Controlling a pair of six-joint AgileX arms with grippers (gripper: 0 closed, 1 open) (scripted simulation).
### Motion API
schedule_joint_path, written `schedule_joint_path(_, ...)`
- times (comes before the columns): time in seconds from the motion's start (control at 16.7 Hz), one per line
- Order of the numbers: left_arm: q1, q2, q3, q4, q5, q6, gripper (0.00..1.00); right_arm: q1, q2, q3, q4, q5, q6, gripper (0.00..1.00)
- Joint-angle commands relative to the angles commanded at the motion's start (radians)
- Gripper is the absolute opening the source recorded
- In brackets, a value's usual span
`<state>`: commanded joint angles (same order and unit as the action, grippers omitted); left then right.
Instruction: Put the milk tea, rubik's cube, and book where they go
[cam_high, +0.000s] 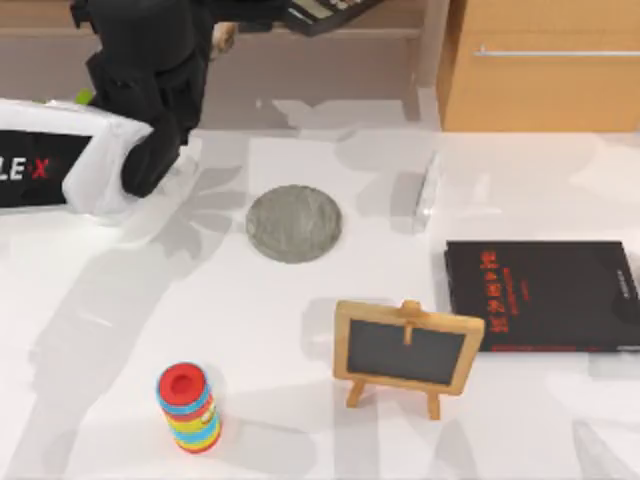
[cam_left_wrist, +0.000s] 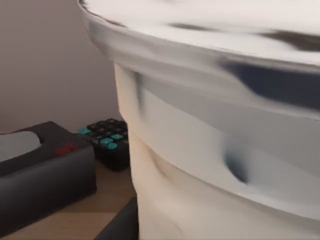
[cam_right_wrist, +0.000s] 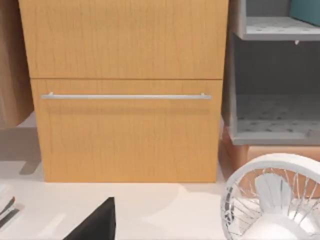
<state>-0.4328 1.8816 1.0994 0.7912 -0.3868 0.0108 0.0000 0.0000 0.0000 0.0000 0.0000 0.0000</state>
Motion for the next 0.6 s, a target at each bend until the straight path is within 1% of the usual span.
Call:
schedule_joint_path(0.12, -0.036, -0.01, -0.028, 0.037, -0.034, 0.002, 0.0, 0.0, 0.0, 0.0, 0.0, 0.0, 0.0, 1.0)
schedule_joint_path(0.3, -0.142, 0.003, -0.111, 0.152, -0.132, -0.009, 0.0, 0.0, 0.0, 0.0, 0.0, 0.0, 0.0, 1.0)
schedule_joint_path(0.48, -0.242, 0.065, -0.191, 0.261, -0.225, -0.032, 0.0, 0.0, 0.0, 0.0, 0.0, 0.0, 0.0, 1.0)
schedule_joint_path(0.6, -0.282, 0.123, -0.223, 0.31, -0.261, -0.043, 0.0, 0.0, 0.0, 0.0, 0.0, 0.0, 0.0, 1.0)
